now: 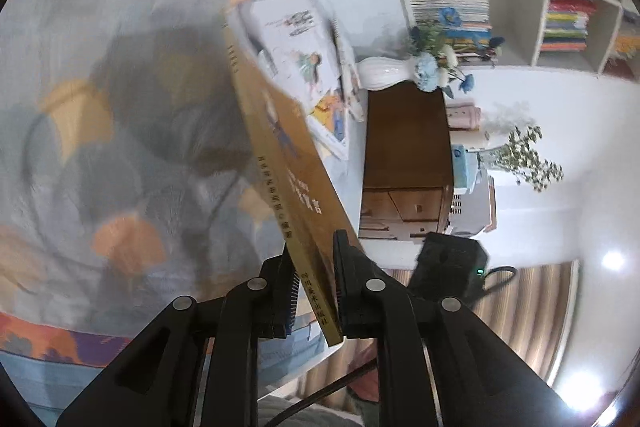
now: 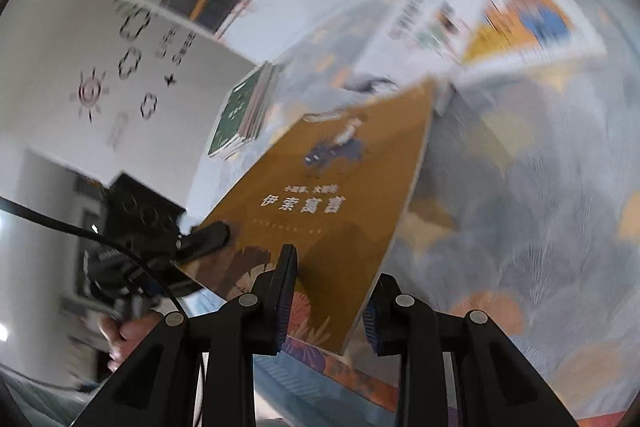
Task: Organize books
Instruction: 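Turn the brown book upright between both grippers and carry it toward the standing books, then stand the brown book against the green book and open both grippers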
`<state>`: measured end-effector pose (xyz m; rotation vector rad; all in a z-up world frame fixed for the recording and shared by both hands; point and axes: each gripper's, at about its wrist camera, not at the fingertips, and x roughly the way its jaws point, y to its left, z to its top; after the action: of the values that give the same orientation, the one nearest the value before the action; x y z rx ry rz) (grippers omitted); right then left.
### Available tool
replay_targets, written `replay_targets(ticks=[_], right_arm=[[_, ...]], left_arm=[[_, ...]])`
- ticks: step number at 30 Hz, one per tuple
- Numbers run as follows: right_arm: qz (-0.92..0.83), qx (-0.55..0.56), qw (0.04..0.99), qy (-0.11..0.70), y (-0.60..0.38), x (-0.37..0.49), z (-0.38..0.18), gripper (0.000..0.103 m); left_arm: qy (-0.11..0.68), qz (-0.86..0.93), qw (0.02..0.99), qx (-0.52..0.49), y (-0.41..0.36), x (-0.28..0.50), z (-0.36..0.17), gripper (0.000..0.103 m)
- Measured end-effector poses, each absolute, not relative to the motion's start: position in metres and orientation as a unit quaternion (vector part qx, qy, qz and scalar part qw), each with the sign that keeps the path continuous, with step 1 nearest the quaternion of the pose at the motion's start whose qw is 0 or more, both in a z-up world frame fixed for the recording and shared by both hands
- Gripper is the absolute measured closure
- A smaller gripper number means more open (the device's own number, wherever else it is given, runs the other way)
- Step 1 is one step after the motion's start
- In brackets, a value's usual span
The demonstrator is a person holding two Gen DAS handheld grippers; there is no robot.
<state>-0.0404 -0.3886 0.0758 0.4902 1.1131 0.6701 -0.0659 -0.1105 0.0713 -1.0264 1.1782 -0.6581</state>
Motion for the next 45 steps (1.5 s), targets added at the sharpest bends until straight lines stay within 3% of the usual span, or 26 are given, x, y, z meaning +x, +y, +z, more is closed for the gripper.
replay_targets(ticks=[15, 24, 32, 45], right_arm=[[0.371, 0.143, 0.813, 0.425, -0.264, -0.008, 0.175, 0.074], [0.381, 0.131, 0.823, 0.4, -0.14, 0.058, 0.203, 0.072], [0.35, 0.143, 0.824, 0.422, -0.056, 0.12, 0.184, 0.071], [0.286, 0.092, 0.823, 0.482, -0.002, 0.175, 0.126, 0.07]], left_arm=[[0.432, -0.303, 0.742, -0.413, 0.017, -0.029, 0.181, 0.087], [0.396, -0.288, 0.781, -0.388, 0.123, 0.028, 0.21, 0.085], [0.396, -0.288, 0.777, -0.397, 0.197, 0.093, 0.178, 0.084], [0.448, -0.293, 0.738, -0.41, 0.228, 0.152, 0.087, 0.083]])
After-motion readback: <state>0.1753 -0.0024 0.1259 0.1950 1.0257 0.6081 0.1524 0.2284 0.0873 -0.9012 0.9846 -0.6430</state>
